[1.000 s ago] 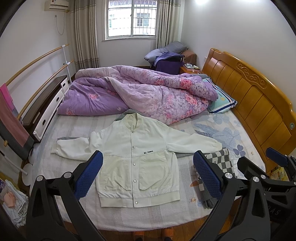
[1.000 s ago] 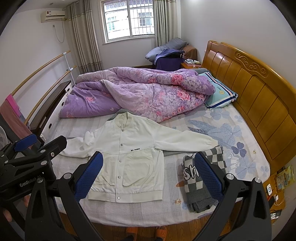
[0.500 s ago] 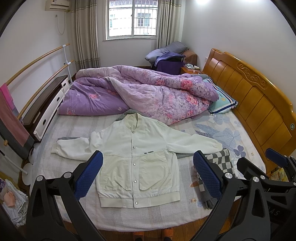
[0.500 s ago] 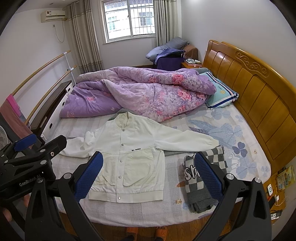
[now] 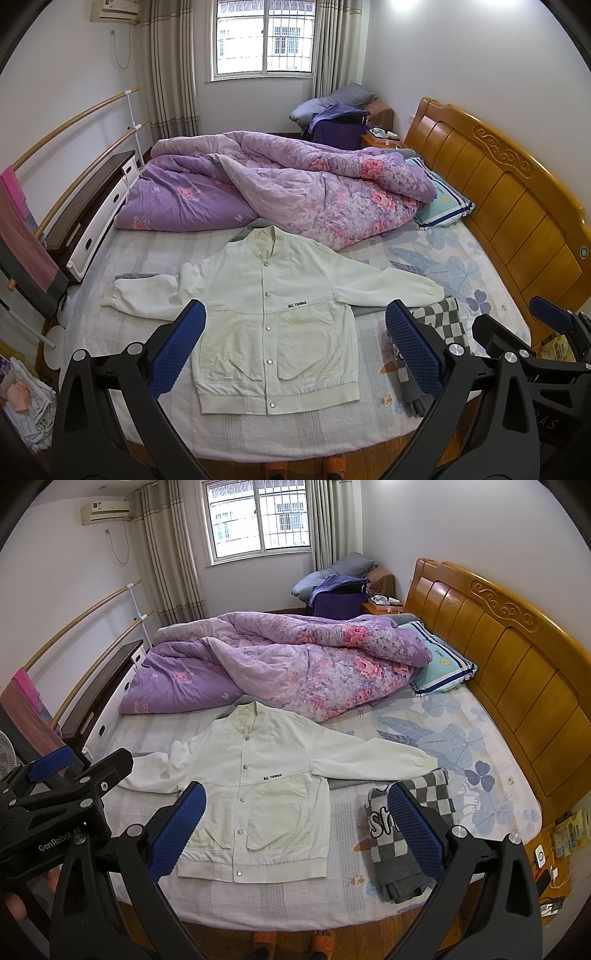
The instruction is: Fold large clothes
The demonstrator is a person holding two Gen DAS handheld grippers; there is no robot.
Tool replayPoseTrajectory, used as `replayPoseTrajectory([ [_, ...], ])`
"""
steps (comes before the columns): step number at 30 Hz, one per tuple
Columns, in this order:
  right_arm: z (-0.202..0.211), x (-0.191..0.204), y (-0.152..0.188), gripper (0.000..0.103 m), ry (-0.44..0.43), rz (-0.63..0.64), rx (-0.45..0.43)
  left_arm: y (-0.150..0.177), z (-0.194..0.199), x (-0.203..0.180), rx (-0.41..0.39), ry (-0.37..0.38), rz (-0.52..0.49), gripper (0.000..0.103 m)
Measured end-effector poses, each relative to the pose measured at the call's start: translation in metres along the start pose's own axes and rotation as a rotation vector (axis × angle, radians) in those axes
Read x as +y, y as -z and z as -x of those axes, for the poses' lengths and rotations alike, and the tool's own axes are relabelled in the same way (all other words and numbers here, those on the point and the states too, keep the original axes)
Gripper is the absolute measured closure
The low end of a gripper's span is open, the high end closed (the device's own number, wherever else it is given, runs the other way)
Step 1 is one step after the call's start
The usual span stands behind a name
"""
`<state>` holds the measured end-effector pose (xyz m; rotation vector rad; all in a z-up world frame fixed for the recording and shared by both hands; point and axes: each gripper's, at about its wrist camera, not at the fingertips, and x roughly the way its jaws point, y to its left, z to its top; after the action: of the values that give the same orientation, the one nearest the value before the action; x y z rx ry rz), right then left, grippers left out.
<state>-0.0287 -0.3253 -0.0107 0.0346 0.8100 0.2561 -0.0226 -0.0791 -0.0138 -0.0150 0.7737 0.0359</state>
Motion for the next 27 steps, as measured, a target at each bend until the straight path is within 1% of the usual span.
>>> replayPoseTrajectory([
  [27,-0.0012,0.0041,0.0014,0.008,-0.011,0.002,0.002,0.0029,0.0026,-0.0040,-0.004,-0.013,0.003,0.005],
])
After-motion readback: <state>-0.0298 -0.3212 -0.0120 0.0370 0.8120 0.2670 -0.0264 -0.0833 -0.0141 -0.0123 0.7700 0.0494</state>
